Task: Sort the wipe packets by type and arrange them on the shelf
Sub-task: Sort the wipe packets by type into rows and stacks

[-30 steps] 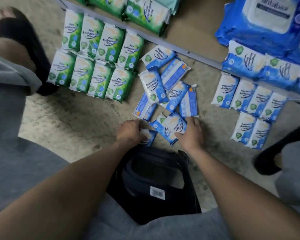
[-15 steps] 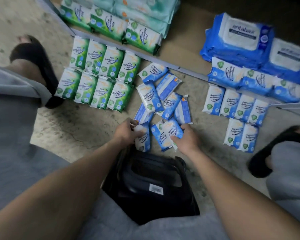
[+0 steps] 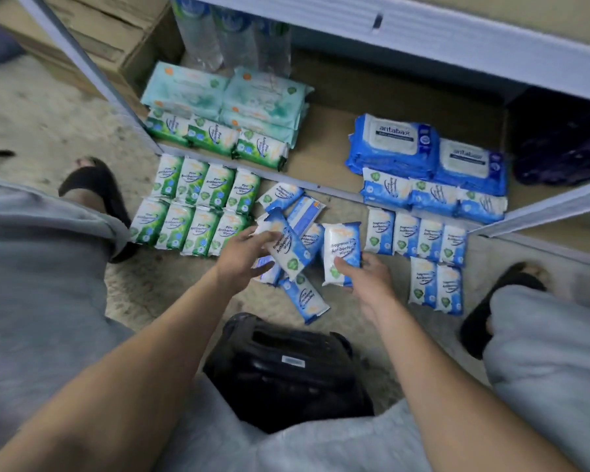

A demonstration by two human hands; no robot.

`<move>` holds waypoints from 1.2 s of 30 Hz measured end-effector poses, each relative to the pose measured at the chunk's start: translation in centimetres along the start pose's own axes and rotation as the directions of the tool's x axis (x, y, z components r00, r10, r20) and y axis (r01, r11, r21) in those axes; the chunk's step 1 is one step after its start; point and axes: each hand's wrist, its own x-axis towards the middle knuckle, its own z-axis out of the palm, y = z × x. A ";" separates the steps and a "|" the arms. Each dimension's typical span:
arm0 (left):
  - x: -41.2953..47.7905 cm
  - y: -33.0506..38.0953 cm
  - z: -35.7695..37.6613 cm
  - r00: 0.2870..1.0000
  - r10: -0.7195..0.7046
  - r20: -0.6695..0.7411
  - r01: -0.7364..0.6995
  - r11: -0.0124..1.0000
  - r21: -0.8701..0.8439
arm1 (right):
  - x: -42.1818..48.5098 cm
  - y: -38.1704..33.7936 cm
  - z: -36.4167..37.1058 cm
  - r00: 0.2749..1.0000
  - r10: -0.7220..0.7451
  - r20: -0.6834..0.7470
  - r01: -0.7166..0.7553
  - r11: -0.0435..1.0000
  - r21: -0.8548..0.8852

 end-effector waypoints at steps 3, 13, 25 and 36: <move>-1.3 0.5 1.2 0.997 0.009 0.080 -0.007 1.000 -0.026 | -1.7 -1.1 -0.8 0.999 -0.033 0.014 0.032 0.996 0.084; -3.7 1.4 4.9 0.987 0.122 0.109 -0.121 0.993 -0.008 | -2.4 -1.3 -2.7 0.999 -0.037 0.028 0.027 0.952 0.305; -1.4 -0.9 9.0 0.997 0.074 -0.004 -0.072 0.979 0.190 | -0.5 1.9 -4.6 0.991 0.030 -0.133 0.015 0.945 0.327; 4.4 -8.0 14.5 0.997 -0.074 -0.030 0.079 0.877 0.473 | 4.1 8.9 -9.4 0.923 0.194 -0.331 -0.219 0.975 -0.039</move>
